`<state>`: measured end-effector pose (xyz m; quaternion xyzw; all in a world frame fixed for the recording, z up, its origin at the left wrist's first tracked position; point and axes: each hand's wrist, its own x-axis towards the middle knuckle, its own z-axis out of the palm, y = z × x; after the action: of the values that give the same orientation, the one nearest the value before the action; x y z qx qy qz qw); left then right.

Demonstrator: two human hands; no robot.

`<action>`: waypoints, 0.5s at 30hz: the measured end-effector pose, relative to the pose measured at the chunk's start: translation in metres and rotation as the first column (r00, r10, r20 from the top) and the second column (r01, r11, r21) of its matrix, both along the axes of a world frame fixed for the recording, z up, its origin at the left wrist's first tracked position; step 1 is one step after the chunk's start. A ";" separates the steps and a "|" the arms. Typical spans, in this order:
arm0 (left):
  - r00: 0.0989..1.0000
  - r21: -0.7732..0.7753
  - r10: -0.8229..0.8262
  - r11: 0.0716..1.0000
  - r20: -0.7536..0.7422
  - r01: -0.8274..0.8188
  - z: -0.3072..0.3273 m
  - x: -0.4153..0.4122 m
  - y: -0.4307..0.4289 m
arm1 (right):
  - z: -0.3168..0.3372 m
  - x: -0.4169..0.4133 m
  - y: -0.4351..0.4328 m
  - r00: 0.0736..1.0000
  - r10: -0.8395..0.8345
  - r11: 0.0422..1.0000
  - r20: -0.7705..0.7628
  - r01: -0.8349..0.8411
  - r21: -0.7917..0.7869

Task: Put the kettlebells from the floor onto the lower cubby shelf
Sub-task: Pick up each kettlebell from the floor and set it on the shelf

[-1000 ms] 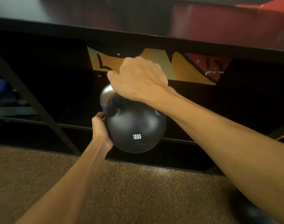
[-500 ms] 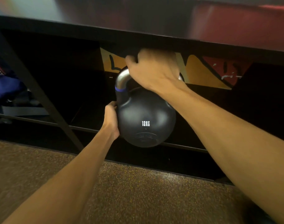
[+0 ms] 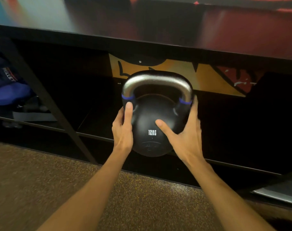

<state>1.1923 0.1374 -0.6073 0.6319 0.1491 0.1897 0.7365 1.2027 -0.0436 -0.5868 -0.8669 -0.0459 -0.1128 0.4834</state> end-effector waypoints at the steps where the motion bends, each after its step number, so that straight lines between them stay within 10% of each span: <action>1: 1.000 0.004 -0.007 1.000 -0.003 0.007 0.000 0.000 0.000 | -0.008 -0.001 0.001 0.999 0.021 0.997 -0.050 -0.017 0.076; 5: 1.000 -0.031 -0.007 0.999 -0.026 0.006 0.000 0.002 0.002 | -0.031 0.000 0.019 0.998 0.015 0.932 -0.053 0.005 0.363; 15: 0.997 0.015 -0.018 1.000 -0.069 0.020 0.004 0.035 0.030 | -0.039 0.031 0.053 0.997 -0.081 0.931 -0.004 0.078 0.356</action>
<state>1.2269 0.1678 -0.6029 0.6454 0.1669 0.1619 0.7276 1.2338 0.0097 -0.6262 -0.7658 0.0078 -0.1433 0.6269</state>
